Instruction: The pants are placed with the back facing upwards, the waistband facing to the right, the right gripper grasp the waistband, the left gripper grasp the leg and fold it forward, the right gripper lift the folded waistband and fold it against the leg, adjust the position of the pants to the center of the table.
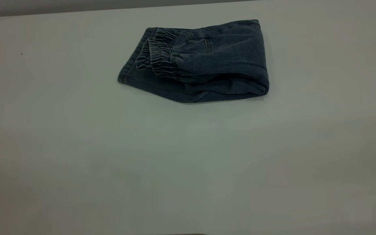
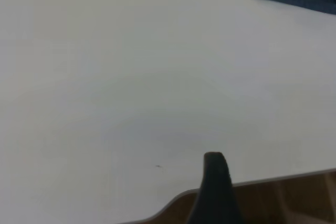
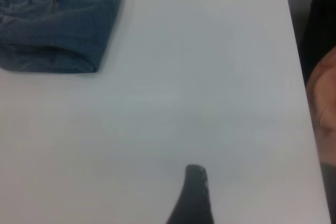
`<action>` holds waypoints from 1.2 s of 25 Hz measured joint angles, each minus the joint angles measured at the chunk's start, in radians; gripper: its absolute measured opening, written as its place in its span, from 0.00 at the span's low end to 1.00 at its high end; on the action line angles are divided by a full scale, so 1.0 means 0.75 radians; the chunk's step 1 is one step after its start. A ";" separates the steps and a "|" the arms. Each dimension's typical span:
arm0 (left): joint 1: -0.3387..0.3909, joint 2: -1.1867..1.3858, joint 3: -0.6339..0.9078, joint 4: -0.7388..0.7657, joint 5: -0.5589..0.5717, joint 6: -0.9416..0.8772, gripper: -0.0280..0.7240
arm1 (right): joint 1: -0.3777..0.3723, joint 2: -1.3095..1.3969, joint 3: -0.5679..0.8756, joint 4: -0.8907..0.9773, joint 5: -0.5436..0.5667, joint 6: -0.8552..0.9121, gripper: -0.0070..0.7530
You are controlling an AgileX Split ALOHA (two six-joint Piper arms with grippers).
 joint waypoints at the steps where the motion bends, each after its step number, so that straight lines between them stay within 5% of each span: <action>1: 0.000 0.000 0.000 0.000 0.001 0.000 0.71 | -0.008 0.000 0.000 0.000 0.000 0.000 0.73; 30: 0.000 -0.002 0.000 0.000 0.003 0.001 0.71 | -0.021 0.000 0.000 -0.021 0.000 0.000 0.73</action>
